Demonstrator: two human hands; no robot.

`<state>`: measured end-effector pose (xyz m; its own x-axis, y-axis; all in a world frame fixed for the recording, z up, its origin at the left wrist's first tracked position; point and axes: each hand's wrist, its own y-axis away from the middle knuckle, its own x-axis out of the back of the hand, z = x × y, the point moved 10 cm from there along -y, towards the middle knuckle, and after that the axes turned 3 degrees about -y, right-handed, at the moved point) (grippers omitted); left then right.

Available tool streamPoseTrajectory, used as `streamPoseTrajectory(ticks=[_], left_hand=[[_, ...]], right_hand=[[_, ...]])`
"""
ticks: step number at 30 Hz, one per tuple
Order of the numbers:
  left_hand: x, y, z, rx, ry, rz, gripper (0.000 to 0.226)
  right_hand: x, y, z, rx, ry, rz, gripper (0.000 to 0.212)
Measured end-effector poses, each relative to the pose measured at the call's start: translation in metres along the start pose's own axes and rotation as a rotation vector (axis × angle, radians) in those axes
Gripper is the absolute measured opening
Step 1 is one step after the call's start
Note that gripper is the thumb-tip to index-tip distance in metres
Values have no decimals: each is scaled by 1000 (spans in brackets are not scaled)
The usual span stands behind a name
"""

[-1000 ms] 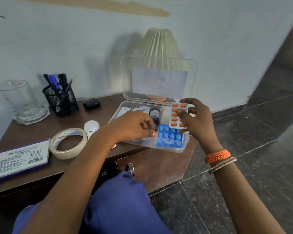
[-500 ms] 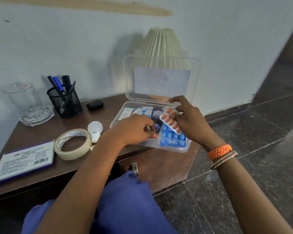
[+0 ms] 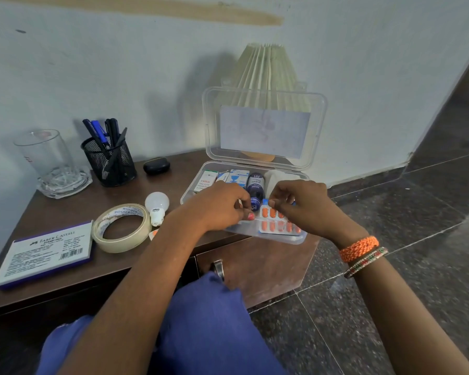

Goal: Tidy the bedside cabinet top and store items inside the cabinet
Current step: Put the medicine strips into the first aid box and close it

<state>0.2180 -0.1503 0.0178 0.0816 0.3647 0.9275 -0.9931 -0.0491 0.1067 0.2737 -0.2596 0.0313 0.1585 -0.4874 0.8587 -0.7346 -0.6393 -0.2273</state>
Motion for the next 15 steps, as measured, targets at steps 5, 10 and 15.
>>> streamPoseTrajectory(ticks=[5,10,15], left_hand=[[0,-1,-2,5,2,13,19],[6,0,-3,-20,-3,63,14],[34,11,-9,-48,140,153,25]], right_hand=[[4,0,-1,-10,180,-18,11],[14,-3,-13,-8,308,-5,21],[36,-8,-46,57,221,108,22]])
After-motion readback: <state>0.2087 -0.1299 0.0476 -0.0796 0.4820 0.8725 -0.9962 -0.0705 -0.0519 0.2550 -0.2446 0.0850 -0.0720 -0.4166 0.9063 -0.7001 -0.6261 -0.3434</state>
